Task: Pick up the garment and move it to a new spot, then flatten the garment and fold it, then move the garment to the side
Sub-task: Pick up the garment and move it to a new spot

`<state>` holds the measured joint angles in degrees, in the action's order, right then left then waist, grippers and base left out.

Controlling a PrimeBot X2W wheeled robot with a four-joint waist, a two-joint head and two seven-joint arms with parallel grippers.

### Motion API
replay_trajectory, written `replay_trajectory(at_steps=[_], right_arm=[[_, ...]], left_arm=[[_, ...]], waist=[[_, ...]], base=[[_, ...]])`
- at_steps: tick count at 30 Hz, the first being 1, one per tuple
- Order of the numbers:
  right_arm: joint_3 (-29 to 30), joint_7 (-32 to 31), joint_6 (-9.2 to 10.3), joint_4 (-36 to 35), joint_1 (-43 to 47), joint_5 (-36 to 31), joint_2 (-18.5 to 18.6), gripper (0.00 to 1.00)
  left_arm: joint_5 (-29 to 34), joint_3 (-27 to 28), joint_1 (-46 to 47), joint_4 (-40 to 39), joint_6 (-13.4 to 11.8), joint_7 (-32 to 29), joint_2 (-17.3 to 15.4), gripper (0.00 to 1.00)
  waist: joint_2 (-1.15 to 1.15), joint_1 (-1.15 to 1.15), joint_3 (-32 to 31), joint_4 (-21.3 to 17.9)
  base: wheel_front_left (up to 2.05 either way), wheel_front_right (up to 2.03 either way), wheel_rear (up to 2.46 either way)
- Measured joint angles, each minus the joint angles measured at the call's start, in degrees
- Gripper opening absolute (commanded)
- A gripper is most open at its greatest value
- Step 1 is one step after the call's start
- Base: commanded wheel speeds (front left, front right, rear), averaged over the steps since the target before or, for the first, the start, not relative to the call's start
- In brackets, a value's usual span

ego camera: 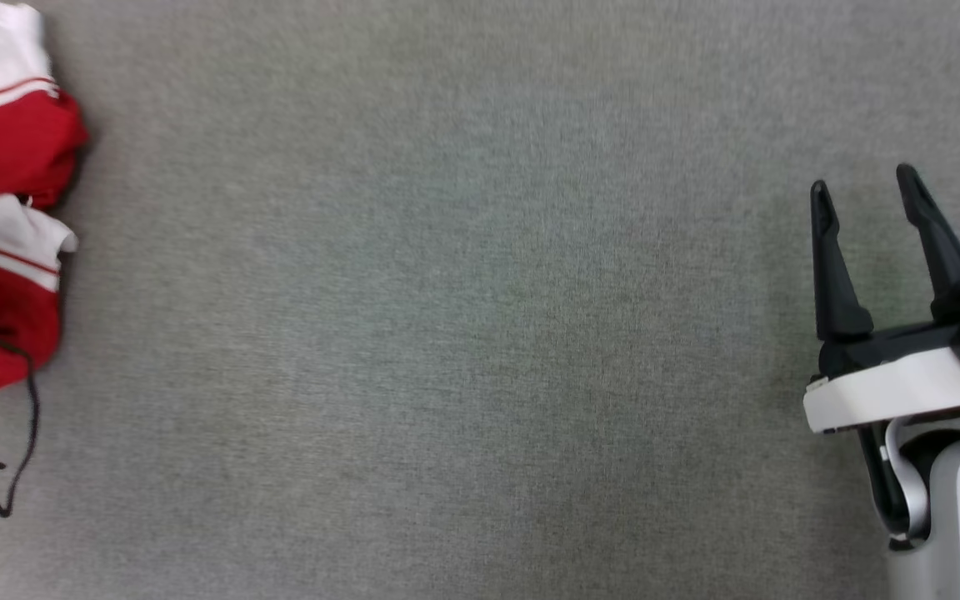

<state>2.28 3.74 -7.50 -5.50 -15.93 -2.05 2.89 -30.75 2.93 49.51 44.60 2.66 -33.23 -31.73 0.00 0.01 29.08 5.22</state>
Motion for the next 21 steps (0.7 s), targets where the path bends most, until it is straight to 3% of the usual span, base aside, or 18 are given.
replay_trajectory(at_steps=[3, 15, 16, 21], right_arm=[[0.3, 0.4, 0.00, 0.8, 1.7, 0.7, 0.0, 1.00], [0.8, 0.8, 0.00, 2.2, 7.7, 4.5, 0.0, 1.00], [0.9, 0.7, 0.00, 2.3, 9.3, 5.5, 0.0, 1.00], [0.9, -0.1, 0.00, 2.3, 11.7, 6.2, 0.0, 1.00]], left_arm=[[1.8, -0.3, 0.8, -1.4, -0.4, 8.4, -0.2, 0.00], [10.0, -6.0, 5.5, -4.5, 0.2, 27.8, -0.2, 0.00], [10.9, -7.7, 5.8, -5.4, 0.6, 30.6, 1.3, 0.00], [11.2, -10.8, 5.0, -7.5, 1.2, 32.4, 6.3, 0.00]], waist=[[0.00, -0.01, -3.8, 0.4], [0.00, -0.01, -17.3, 1.0], [0.00, -0.02, -20.5, 0.6], [0.00, -0.02, -25.2, -1.1]], base=[[0.00, 0.00, 0.00], [0.00, 0.00, 0.00], [0.00, 0.00, 0.00], [0.00, 0.00, 0.00]])
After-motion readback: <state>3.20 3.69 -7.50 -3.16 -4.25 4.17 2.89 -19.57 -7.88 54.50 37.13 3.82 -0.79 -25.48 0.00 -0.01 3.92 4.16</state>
